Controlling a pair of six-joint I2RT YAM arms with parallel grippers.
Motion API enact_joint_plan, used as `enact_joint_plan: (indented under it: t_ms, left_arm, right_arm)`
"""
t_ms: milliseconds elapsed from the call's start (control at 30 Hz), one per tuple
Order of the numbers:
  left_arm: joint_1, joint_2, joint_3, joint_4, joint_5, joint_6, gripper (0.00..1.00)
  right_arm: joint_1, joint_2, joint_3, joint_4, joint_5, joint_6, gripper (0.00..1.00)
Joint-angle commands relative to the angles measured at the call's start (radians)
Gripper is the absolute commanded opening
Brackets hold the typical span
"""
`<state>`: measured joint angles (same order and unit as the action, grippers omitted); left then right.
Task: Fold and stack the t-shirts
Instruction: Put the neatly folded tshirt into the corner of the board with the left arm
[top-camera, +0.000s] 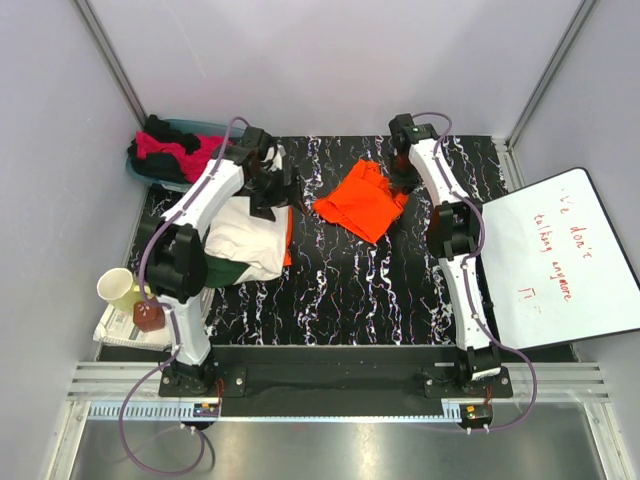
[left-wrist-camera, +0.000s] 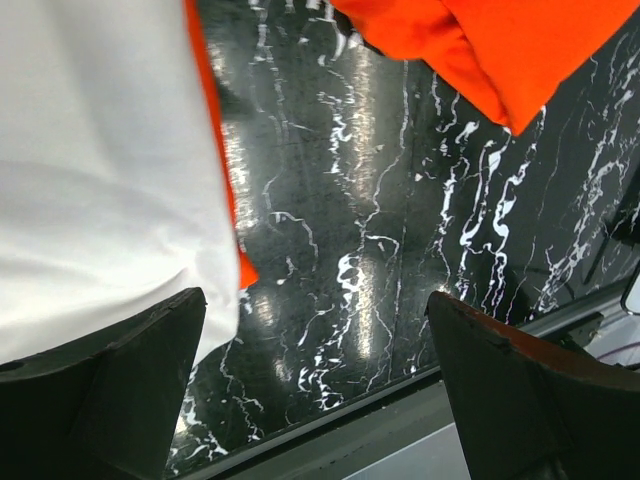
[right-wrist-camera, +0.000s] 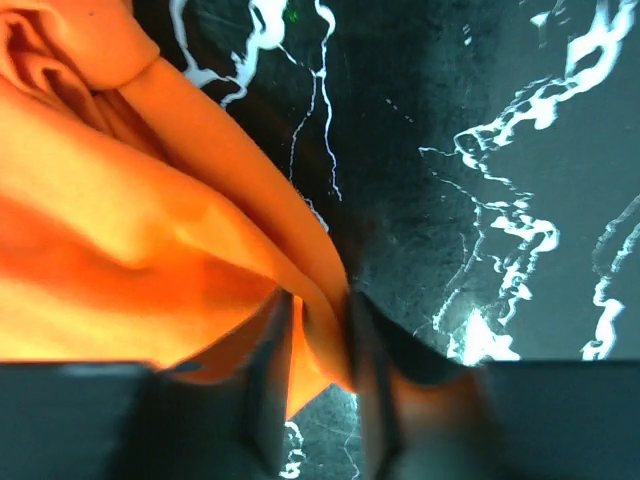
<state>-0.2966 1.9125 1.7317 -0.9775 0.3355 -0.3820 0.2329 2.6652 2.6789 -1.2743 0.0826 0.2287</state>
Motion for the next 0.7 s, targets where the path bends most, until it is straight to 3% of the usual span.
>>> enact_joint_plan:
  t_ms: [0, 100, 133, 233, 433, 533, 600, 667]
  left_arm:
    - [-0.036, 0.058, 0.075, 0.051, 0.092, 0.002, 0.99]
    - [-0.052, 0.106, 0.109, 0.094, 0.125, -0.018, 0.99]
    - [-0.055, 0.130, 0.132, 0.099, 0.138, -0.029, 0.99]
    - [-0.062, 0.178, 0.192, 0.108, 0.160, -0.043, 0.99]
    - [-0.067, 0.209, 0.239, 0.109, 0.180, -0.038, 0.99]
    - [-0.067, 0.200, 0.221, 0.109, 0.172, -0.026, 0.99]
    - [-0.067, 0.189, 0.200, 0.109, 0.163, -0.021, 0.99]
    - [-0.067, 0.180, 0.183, 0.111, 0.154, -0.018, 0.99]
  right_arm:
    - [0.000, -0.080, -0.112, 0.056, -0.027, 0.015, 0.45]
    - [0.000, -0.123, -0.175, 0.076, -0.050, 0.018, 0.61]
    - [0.000, -0.139, -0.194, 0.087, -0.043, 0.027, 0.84]
    - [0.000, -0.203, -0.238, 0.105, -0.015, 0.031, 1.00]
    - [0.002, -0.350, -0.274, 0.131, -0.004, 0.008, 1.00]
    - [0.002, -0.407, -0.300, 0.167, -0.079, 0.006, 1.00]
    - [0.009, -0.398, -0.300, 0.177, -0.154, 0.012, 0.69]
    - [0.026, -0.349, -0.272, 0.173, -0.193, 0.032, 0.17]
